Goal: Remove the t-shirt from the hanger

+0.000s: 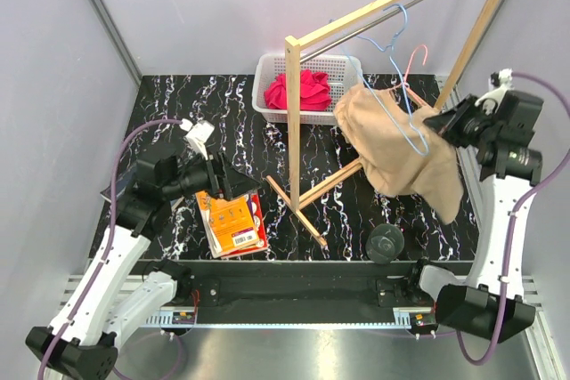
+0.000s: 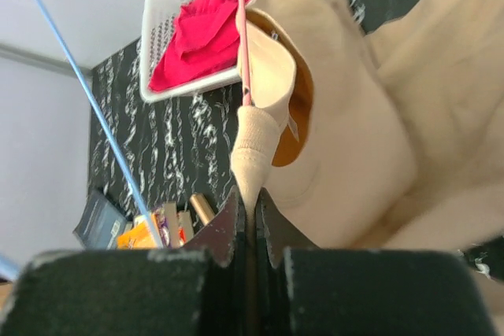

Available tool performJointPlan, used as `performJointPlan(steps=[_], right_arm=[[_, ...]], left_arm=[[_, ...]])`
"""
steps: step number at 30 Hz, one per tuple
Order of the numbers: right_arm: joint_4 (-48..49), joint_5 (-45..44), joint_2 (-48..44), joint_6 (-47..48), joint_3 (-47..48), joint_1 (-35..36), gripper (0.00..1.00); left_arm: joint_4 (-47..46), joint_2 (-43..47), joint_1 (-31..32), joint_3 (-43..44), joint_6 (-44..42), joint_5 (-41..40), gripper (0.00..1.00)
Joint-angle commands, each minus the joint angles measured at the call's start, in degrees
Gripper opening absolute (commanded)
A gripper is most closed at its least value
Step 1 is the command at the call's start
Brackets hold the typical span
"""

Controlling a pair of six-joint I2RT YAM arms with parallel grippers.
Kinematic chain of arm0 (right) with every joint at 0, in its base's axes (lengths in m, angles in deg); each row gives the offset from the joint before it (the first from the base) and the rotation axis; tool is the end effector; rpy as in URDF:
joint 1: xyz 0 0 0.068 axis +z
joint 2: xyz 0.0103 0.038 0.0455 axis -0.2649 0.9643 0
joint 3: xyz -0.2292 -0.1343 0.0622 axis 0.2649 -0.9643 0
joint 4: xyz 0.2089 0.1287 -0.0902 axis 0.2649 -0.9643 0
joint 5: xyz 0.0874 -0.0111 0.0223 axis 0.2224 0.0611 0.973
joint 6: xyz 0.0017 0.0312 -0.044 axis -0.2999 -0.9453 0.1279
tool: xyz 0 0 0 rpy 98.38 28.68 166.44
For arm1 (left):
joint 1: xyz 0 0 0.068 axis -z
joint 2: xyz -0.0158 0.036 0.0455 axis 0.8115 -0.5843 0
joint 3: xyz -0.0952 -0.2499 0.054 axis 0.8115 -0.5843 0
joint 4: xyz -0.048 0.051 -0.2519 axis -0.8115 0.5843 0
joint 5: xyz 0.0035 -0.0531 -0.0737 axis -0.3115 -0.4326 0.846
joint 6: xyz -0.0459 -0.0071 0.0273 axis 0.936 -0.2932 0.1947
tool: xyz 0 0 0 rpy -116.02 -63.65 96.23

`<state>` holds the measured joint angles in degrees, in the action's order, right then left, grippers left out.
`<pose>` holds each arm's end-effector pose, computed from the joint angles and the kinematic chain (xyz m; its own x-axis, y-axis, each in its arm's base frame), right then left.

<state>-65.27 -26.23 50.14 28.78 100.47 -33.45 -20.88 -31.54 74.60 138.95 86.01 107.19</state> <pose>0.2103 -0.0499 0.4243 -0.4744 0.4830 -0.7360 0.0214 0.8421 0.5389 0.1426 -0.0766 0.3488 -0.6981 -0.1779 -0.6936 0.5370 0.5105 -0.6715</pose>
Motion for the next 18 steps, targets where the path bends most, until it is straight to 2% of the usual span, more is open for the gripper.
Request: performJointPlan(steps=[1,8,13,14,18], right_arm=[[12.49,8.23,-5.13,-3.22,-9.22,-0.11,0.00],[19.51,8.32,-15.59,-8.65,-21.88,-0.11,0.00],[30.67,18.31,-17.45,-16.47,-32.84,-0.11,0.00],[35.31,19.56,-17.71,-19.10,-34.27,-0.11,0.00],[41.76,22.99,-17.63,-21.68,-37.97,-0.11,0.00]], left_arm=[[-7.97,-1.75,-0.49,-1.59,3.45,2.08,0.80],[-22.53,-4.92,-2.69,-5.71,13.71,7.09,0.79],[-30.91,-8.34,-3.22,-6.60,18.65,8.15,0.77],[-33.70,-8.87,-3.22,-6.60,20.14,8.32,0.76],[-39.00,-13.25,-3.22,-5.46,22.52,7.63,0.72]])
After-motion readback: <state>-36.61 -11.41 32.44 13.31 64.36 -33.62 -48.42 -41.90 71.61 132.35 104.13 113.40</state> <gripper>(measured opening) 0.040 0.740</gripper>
